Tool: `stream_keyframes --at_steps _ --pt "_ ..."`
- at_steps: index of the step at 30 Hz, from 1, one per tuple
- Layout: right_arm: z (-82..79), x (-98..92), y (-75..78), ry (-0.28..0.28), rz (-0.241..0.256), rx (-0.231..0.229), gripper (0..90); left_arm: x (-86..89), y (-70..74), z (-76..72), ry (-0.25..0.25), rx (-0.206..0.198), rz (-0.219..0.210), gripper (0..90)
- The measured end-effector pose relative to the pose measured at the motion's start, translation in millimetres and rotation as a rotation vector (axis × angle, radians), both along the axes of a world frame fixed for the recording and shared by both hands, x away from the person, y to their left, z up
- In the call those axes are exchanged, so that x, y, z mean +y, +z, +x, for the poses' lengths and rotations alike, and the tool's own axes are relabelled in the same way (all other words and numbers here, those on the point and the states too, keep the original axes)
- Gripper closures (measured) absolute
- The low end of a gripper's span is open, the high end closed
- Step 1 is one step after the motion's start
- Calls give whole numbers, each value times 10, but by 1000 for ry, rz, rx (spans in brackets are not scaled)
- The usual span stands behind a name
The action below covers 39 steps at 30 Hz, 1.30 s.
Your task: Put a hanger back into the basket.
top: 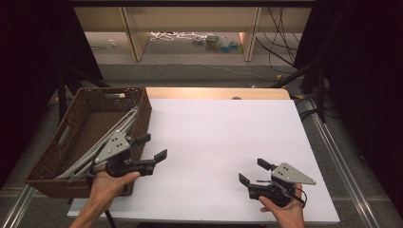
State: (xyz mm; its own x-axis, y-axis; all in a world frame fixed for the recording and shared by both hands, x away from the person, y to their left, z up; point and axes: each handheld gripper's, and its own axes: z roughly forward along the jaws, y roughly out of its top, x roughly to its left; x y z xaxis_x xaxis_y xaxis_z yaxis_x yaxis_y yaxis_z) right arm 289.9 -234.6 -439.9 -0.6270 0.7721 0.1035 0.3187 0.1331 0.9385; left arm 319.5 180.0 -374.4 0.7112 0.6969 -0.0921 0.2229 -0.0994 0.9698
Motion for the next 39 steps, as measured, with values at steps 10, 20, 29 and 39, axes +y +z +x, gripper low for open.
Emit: stream_keyframes --at_steps 10,20,29,39 --pt "-13 -5 10 0 -1 2 158 -213 -218 -26 -30 3 15 187" --pt "-26 -12 21 1 20 -18 157 -199 -430 -65 -29 -18 39 180" --pt "-34 -53 38 -23 -2 -70 156 -69 -542 -218 -18 -35 49 169" --pt "-56 -38 38 -42 -4 -103 156 39 -560 -294 31 -38 24 167"
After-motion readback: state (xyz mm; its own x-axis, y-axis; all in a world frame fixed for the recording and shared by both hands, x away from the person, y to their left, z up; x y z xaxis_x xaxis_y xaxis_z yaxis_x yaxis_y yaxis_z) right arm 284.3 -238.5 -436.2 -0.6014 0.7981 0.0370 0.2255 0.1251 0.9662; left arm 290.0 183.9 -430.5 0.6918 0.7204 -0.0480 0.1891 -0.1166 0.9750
